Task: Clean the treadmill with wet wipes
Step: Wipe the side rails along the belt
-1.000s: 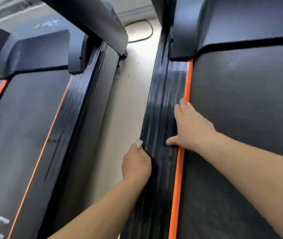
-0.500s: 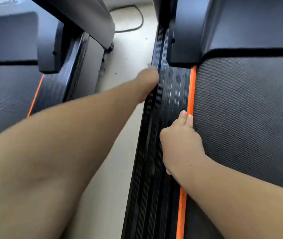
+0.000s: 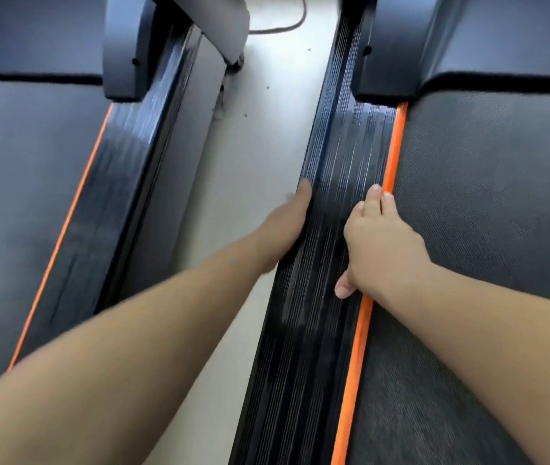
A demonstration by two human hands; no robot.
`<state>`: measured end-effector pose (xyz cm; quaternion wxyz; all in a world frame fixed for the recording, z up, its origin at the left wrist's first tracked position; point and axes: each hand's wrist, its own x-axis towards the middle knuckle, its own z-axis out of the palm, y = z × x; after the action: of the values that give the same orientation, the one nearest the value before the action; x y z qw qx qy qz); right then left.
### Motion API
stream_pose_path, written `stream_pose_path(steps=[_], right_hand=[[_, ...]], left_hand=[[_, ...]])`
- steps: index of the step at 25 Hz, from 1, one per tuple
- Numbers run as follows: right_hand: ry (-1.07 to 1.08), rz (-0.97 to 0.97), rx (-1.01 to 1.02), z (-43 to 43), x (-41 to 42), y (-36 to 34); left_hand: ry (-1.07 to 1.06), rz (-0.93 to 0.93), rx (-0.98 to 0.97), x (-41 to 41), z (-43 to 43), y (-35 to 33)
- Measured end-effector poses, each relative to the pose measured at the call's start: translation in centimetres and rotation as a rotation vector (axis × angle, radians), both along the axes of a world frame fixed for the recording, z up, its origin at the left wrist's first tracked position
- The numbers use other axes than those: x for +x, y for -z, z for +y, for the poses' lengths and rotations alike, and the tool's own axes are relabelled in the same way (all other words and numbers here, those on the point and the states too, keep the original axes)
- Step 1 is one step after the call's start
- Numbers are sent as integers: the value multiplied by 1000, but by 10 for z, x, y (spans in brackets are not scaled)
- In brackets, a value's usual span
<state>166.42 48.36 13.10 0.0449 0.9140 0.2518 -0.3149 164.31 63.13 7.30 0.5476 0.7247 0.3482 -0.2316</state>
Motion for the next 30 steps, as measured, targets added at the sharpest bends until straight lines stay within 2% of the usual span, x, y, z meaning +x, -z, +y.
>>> stream_pose_path(steps=[2, 4, 6, 8, 10, 12, 15, 19, 22, 26, 30], right_hand=[[33, -9, 18, -4, 2, 2], [41, -57, 39, -7, -1, 8], [43, -141, 189, -19, -25, 9], [80, -135, 385, -44, -78, 9], [192, 22, 543, -69, -135, 8], [178, 123, 551, -90, -178, 3], [172, 236, 545, -111, -215, -23], [260, 417, 512, -159, -278, -59], [100, 465, 419, -177, -311, -67], [-178, 365, 446, -141, -336, -45], [-505, 25, 170, -120, -406, 8]], left_hand=[[25, 20, 29, -80, -11, 1], [20, 101, 137, -160, -23, -3], [-47, 181, 207, -229, -36, -11], [-67, 266, 303, -279, -50, -13], [-73, 370, 443, -310, -67, -25], [-76, 420, 528, -328, -90, -44], [-169, 415, 511, -343, -118, -62], [-148, 415, 459, -358, -128, -64], [-120, 426, 395, -382, -133, -59], [-149, 219, 454, -366, -121, -38], [-79, 64, 440, -372, -104, -18]])
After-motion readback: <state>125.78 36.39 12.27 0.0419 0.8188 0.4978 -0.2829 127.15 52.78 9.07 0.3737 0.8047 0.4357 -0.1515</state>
